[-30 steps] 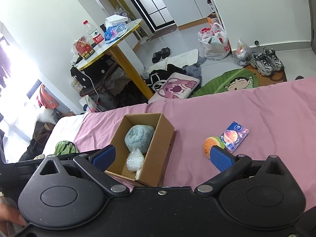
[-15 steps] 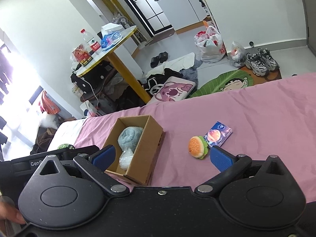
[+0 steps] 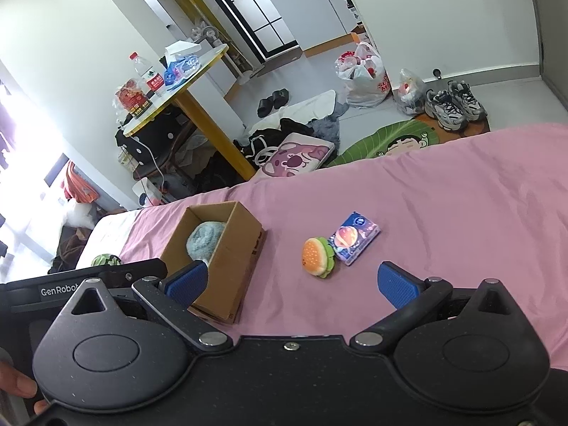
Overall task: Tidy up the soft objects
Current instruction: 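Move both tools toward the burger plush and blue tissue pack on the bed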
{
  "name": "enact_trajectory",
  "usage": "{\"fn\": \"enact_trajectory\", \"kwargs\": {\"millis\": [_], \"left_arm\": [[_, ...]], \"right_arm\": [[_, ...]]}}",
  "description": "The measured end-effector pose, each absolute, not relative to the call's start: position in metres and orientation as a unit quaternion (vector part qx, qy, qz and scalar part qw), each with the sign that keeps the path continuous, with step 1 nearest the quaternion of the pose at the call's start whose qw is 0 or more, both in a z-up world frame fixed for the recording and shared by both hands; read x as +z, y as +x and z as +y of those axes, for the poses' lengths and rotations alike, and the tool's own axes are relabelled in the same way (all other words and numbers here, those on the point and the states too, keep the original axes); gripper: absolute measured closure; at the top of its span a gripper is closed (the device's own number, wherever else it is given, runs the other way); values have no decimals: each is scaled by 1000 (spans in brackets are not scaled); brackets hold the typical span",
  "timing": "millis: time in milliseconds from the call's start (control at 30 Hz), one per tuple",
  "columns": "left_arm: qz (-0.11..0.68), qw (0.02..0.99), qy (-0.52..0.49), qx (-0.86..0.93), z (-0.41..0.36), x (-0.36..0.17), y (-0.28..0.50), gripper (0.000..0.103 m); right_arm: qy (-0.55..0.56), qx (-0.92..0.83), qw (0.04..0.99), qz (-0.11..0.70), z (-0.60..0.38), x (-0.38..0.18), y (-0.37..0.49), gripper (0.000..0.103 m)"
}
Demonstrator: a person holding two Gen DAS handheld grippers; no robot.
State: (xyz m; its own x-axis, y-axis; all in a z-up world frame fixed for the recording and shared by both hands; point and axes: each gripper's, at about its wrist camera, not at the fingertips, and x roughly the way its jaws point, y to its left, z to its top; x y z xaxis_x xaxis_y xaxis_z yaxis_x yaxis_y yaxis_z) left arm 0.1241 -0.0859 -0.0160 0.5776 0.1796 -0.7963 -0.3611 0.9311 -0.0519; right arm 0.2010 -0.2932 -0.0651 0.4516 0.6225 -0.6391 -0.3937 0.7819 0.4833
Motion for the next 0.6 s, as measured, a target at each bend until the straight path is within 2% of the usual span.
{"fn": "enact_trajectory", "kwargs": {"millis": [600], "left_arm": [[453, 873, -90, 153, -112, -47, 155, 1]], "right_arm": [[80, 296, 842, 444, -310, -84, 224, 0]]}}
